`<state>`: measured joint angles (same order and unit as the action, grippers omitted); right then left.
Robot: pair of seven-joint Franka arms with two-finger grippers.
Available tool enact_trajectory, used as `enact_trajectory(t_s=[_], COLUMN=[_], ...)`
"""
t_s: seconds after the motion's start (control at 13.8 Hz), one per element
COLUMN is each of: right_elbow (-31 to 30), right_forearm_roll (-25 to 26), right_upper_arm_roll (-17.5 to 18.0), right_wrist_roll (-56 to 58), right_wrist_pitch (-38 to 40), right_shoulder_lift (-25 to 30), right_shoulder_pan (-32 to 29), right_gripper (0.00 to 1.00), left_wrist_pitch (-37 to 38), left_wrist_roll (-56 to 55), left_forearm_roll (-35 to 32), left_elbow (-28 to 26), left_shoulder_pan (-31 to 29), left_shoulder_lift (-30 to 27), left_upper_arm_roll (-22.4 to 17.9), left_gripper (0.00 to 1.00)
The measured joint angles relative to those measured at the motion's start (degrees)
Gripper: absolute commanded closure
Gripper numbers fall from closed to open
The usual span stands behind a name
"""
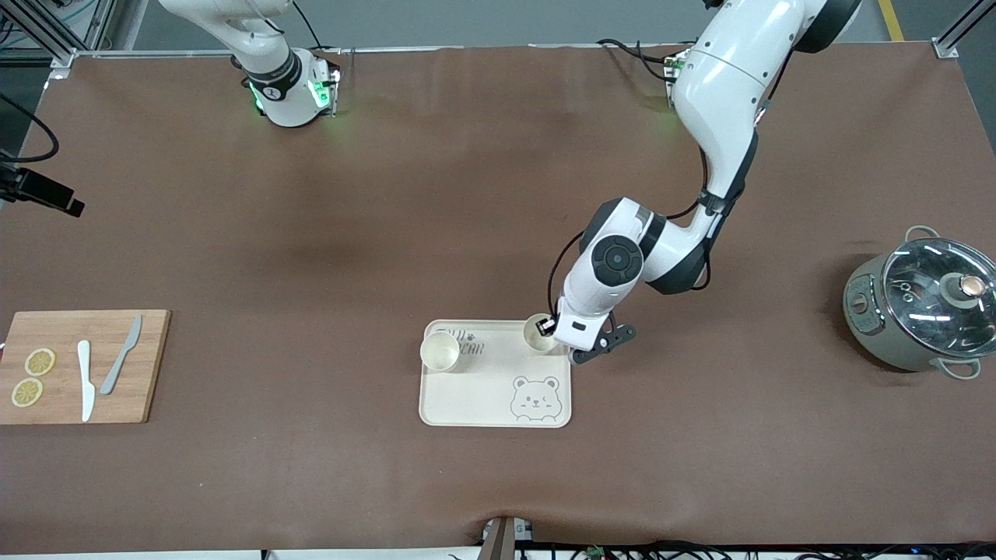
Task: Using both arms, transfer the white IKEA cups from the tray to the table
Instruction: 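Reach the left gripper to a white cup on the tray and grasp it, then lift the white cup with the left gripper and carry it toward the pot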
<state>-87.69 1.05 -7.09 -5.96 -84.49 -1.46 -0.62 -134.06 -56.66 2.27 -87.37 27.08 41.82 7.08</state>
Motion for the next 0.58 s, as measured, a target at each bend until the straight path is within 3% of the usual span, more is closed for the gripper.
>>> enact_trajectory(t_s=[0.36,0.58], right_elbow=[0.18,0.1], right_forearm_roll=[0.23,0.31], right_upper_arm_roll=[0.06,-0.06], right_wrist_roll=[0.02,0.02], right_wrist_pitch=[-0.01,0.32], right_shoulder_lift=[-1.89,-4.94], right_shoulder_pan=[0.0,-0.07], right_gripper=[0.0,0.0], left_wrist_pitch=[0.26,8.05], left_wrist_roll=[6.6,8.9], left_forearm_roll=[-1.06,-1.67], left_elbow=[3.45,5.76], left_shoulder_pan=[-0.28,-2.6], left_shoulder_lift=[-0.64,-5.55], left_upper_arm_roll=[-0.72,-1.14], left_gripper=[1.0,1.0])
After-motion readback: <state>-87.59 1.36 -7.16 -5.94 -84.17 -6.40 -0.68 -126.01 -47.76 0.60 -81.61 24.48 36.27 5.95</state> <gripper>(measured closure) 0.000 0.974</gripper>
